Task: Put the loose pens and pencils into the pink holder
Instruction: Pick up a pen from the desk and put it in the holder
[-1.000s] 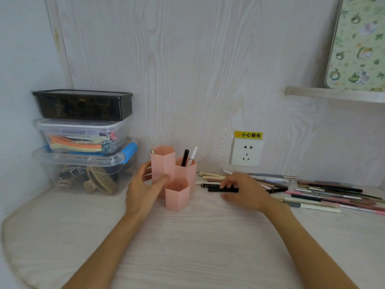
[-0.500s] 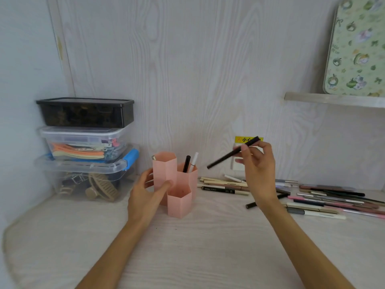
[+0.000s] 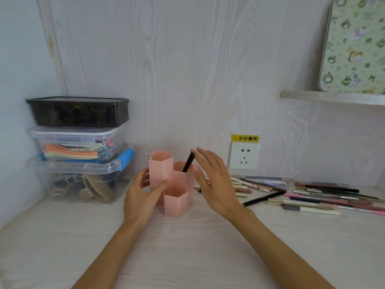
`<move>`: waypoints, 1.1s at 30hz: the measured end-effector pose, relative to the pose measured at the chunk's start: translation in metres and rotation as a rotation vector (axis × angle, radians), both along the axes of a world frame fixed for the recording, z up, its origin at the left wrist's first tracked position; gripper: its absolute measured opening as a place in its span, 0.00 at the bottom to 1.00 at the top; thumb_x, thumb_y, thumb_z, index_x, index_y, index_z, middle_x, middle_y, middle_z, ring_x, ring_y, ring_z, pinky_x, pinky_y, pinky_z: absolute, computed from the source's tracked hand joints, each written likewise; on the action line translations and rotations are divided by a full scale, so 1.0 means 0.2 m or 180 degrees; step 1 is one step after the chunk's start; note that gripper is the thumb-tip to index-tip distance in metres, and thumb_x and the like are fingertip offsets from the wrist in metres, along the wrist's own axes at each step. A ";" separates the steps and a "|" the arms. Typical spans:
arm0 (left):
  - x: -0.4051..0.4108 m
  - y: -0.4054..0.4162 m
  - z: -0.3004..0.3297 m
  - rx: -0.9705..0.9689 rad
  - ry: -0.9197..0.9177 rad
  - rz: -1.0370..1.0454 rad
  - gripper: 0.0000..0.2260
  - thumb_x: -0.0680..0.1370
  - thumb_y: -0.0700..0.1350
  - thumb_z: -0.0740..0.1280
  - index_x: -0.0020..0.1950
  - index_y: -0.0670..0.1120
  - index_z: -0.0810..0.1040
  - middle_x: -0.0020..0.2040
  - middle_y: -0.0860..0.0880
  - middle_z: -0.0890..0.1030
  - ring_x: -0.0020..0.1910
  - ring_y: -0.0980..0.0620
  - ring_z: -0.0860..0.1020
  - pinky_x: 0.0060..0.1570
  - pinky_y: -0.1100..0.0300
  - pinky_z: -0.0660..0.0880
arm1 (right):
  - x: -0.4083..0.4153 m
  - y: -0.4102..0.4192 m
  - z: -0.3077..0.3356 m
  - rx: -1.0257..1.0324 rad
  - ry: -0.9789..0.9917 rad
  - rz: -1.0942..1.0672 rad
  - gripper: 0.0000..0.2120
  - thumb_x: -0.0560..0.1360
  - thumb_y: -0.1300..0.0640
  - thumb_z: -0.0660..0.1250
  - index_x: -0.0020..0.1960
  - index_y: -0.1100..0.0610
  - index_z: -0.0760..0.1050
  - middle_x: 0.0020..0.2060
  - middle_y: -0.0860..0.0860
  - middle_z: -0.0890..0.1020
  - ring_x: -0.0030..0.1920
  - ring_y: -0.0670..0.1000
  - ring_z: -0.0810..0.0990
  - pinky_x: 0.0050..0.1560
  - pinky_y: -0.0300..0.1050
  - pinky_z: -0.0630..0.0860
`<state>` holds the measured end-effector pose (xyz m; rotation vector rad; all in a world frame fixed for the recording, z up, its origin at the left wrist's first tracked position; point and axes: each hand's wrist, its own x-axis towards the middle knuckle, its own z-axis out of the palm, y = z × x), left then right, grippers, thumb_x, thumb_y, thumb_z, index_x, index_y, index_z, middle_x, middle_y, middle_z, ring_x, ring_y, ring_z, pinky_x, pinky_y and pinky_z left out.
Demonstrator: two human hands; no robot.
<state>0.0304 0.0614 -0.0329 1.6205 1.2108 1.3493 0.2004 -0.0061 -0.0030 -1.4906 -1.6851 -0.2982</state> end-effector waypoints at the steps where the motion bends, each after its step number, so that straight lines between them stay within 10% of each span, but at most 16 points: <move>1: 0.00 0.00 0.00 -0.0001 0.0005 0.0004 0.26 0.69 0.50 0.74 0.66 0.55 0.70 0.54 0.57 0.74 0.54 0.54 0.74 0.59 0.48 0.73 | 0.01 0.00 0.00 -0.0114 -0.0087 0.0061 0.21 0.81 0.47 0.50 0.73 0.43 0.57 0.73 0.44 0.63 0.73 0.44 0.57 0.74 0.41 0.54; 3: 0.00 0.01 0.00 0.0011 -0.0013 -0.0008 0.25 0.69 0.50 0.74 0.64 0.56 0.70 0.54 0.57 0.75 0.53 0.54 0.75 0.58 0.49 0.73 | 0.06 0.00 0.00 -0.0243 -0.0018 0.0120 0.23 0.80 0.45 0.49 0.74 0.43 0.53 0.74 0.41 0.59 0.73 0.41 0.54 0.73 0.35 0.47; 6: -0.01 0.01 -0.01 0.0042 -0.0039 0.0012 0.22 0.69 0.49 0.75 0.58 0.60 0.70 0.53 0.57 0.76 0.52 0.54 0.76 0.56 0.52 0.73 | 0.22 -0.03 0.02 -0.0489 0.0673 -0.0180 0.18 0.78 0.46 0.57 0.66 0.48 0.68 0.63 0.44 0.74 0.64 0.45 0.68 0.63 0.39 0.64; 10: -0.01 0.02 -0.01 0.0015 0.0002 0.0221 0.27 0.69 0.52 0.74 0.66 0.55 0.69 0.59 0.53 0.77 0.58 0.51 0.75 0.60 0.46 0.73 | 0.39 -0.09 -0.02 -0.1711 0.0279 -0.0319 0.11 0.67 0.45 0.73 0.46 0.47 0.80 0.46 0.48 0.78 0.50 0.48 0.74 0.49 0.43 0.71; 15: 0.00 0.01 -0.01 0.0040 -0.0026 0.0264 0.28 0.70 0.52 0.73 0.68 0.53 0.68 0.63 0.51 0.76 0.59 0.51 0.75 0.61 0.45 0.71 | 0.41 -0.09 -0.06 -0.1699 0.0271 -0.0263 0.05 0.68 0.46 0.72 0.42 0.46 0.82 0.40 0.45 0.77 0.46 0.47 0.75 0.44 0.41 0.71; 26: -0.02 0.02 0.02 -0.0141 -0.0394 0.0061 0.24 0.69 0.45 0.75 0.62 0.52 0.72 0.54 0.54 0.75 0.54 0.52 0.74 0.59 0.51 0.72 | 0.15 -0.02 0.18 -0.0035 0.3485 0.0918 0.14 0.79 0.65 0.58 0.62 0.53 0.66 0.48 0.52 0.80 0.41 0.46 0.85 0.38 0.33 0.79; 33: -0.02 0.02 0.01 -0.0154 -0.0420 0.0029 0.24 0.68 0.46 0.76 0.61 0.53 0.72 0.54 0.54 0.77 0.56 0.51 0.76 0.60 0.50 0.73 | -0.05 0.12 0.21 0.0968 0.4304 0.0866 0.18 0.75 0.67 0.64 0.62 0.53 0.68 0.47 0.55 0.80 0.45 0.50 0.85 0.50 0.43 0.81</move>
